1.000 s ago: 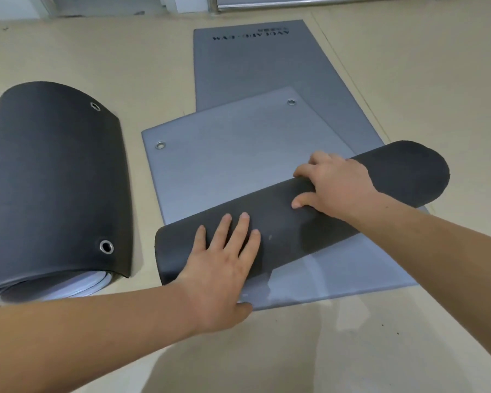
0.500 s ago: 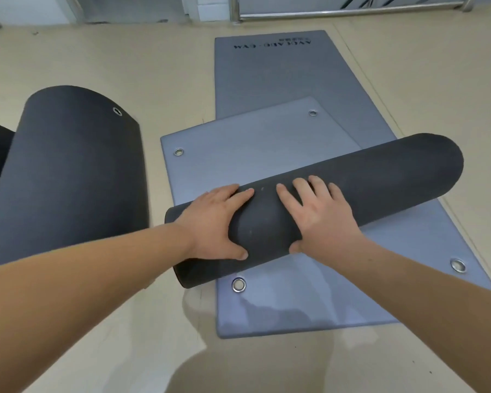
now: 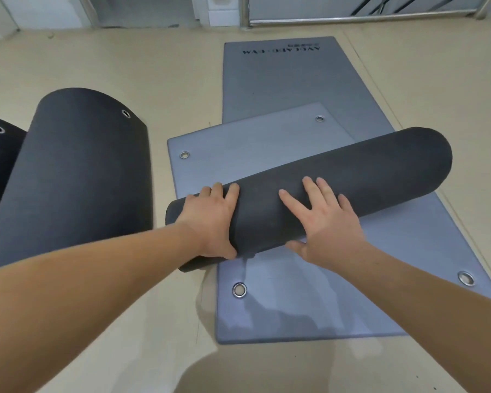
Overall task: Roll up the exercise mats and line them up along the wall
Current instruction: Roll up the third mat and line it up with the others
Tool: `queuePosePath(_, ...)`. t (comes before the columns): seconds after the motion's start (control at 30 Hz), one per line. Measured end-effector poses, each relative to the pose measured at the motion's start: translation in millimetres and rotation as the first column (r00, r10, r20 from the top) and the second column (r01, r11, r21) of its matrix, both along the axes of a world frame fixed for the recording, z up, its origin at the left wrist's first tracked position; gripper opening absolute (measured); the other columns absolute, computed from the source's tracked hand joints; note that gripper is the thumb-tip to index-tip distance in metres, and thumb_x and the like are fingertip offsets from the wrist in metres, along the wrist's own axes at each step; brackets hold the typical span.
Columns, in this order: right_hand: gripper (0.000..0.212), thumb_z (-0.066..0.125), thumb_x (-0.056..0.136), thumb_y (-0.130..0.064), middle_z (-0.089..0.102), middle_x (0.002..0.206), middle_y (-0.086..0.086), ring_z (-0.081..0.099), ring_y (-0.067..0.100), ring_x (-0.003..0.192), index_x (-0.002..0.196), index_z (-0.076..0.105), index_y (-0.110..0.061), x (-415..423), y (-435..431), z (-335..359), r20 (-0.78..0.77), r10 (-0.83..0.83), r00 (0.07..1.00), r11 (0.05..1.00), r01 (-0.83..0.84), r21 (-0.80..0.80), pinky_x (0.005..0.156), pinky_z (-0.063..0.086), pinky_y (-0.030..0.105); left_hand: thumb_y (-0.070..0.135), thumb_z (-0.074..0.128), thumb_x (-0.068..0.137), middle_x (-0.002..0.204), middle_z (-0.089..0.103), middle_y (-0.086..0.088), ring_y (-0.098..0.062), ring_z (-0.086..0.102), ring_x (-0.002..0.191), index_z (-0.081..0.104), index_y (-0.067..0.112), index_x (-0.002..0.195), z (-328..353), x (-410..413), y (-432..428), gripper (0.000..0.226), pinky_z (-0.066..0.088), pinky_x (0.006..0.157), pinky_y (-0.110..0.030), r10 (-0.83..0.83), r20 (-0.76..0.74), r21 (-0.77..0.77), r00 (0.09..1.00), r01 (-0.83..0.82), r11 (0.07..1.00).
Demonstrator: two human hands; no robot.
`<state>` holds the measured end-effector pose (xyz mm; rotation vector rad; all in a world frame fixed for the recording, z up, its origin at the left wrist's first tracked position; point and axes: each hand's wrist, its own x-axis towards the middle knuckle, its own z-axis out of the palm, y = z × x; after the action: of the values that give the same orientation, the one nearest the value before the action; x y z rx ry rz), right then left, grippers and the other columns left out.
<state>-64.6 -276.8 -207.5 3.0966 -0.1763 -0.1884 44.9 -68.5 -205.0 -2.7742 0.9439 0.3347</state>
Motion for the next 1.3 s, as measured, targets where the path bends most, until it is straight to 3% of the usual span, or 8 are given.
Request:
queuePosePath(0.23,0.125,0.079,0.077,-0.065,-0.014,0.171,0.012,-0.011,0.036,0.158,0.161,-0.011,-0.047,-23.3,-24.1,10.0,-0.011,-0.023,1.000,1.000,0.023,0.020,0.121,0.028,0.057,0.064,0.084,0.049,0.100,0.063,0.008,-0.018,0.064,0.088,0.046,0.029,0.119,23.0,-29.8,-24.7,0.087,0.060,0.078,-0.040,0.153,-0.404,-0.158,0.902,-0.234,0.959)
queuePosePath(0.4,0.107,0.085,0.076,-0.057,0.000,0.172,-0.003,0.002,0.020,0.159,0.159,0.017,-0.055,-23.3,-55.2,46.6,-0.079,0.028,0.996,0.983,-0.014,0.183,0.115,0.038,0.048,0.037,0.101,0.057,0.109,0.078,0.005,-0.021,0.078,0.095,0.066,0.028,0.119,27.5,-39.1,-19.6,0.072,0.065,0.085,-0.042,0.179,-0.859,-0.184,0.480,-0.615,0.767)
queuePosePath(0.57,0.078,0.069,0.081,-0.072,0.022,0.168,-0.003,0.022,0.021,0.154,0.152,0.041,-0.053,-30.5,-66.1,40.7,-0.007,-0.066,0.998,0.939,0.064,0.339,0.115,0.040,0.052,0.042,0.091,0.074,0.124,0.077,0.000,-0.022,0.074,0.115,0.067,0.023,0.135,-1.8,-50.5,4.3,0.068,0.052,0.110,-0.044,0.080,-0.990,-0.018,0.118,-0.661,0.750)
queuePosePath(0.67,0.066,0.056,0.093,-0.067,0.009,0.173,-0.001,0.004,0.024,0.160,0.155,0.034,-0.054,-37.0,-50.2,16.4,-0.052,-0.147,0.988,0.898,0.156,0.411,0.121,0.031,0.056,0.060,0.093,0.067,0.126,0.075,0.008,-0.014,0.073,0.115,0.064,0.032,0.136,-13.7,-56.8,16.1,0.080,0.054,0.107,-0.041,0.124,-0.968,-0.049,0.217,-0.651,0.758)
queuePosePath(0.8,0.057,0.045,0.099,-0.067,-0.003,0.174,-0.011,-0.013,0.020,0.159,0.154,0.031,-0.059,-16.6,-24.7,15.6,-0.111,-0.174,0.978,0.900,0.204,0.384,0.116,0.037,0.056,0.077,0.080,0.072,0.127,0.063,0.011,-0.009,0.068,0.104,0.053,0.036,0.129,9.5,-44.7,30.5,0.076,0.057,0.091,-0.031,0.235,-0.723,-0.173,0.650,-0.500,0.849)
queuePosePath(0.9,0.049,0.037,0.103,-0.066,0.003,0.173,-0.010,-0.014,0.028,0.159,0.151,0.037,-0.056,19.8,3.8,23.8,-0.154,-0.151,0.976,0.944,0.188,0.269,0.106,0.045,0.059,0.061,0.069,0.090,0.120,0.065,0.011,-0.009,0.064,0.089,0.054,0.033,0.127,36.9,-55.7,35.3,0.049,0.055,0.088,-0.030,0.129,-0.458,-0.219,0.879,-0.252,0.942)
queuePosePath(1.13,0.038,0.055,0.102,-0.052,0.026,0.168,-0.002,0.029,0.024,0.151,0.136,0.062,-0.036,58.3,53.3,17.6,0.132,-0.081,0.988,0.946,0.034,0.323,0.112,0.037,0.063,0.093,0.071,0.048,0.120,0.052,0.007,-0.019,0.059,0.107,0.033,0.021,0.138,28.3,-88.1,26.1,0.121,0.055,0.086,-0.037,0.313,-0.491,0.000,0.813,-0.360,0.933)
queuePosePath(1.3,0.044,0.061,0.099,-0.044,0.022,0.168,0.015,0.022,0.036,0.154,0.140,0.062,-0.029,28.9,37.8,-2.3,0.354,-0.178,0.918,0.887,-0.006,0.463,0.111,0.043,0.058,0.076,0.094,0.044,0.119,0.066,0.018,-0.011,0.068,0.107,0.050,0.035,0.130,14.4,-28.6,71.8,0.105,0.059,0.093,-0.035,0.300,-0.751,-0.143,0.588,-0.589,0.795)
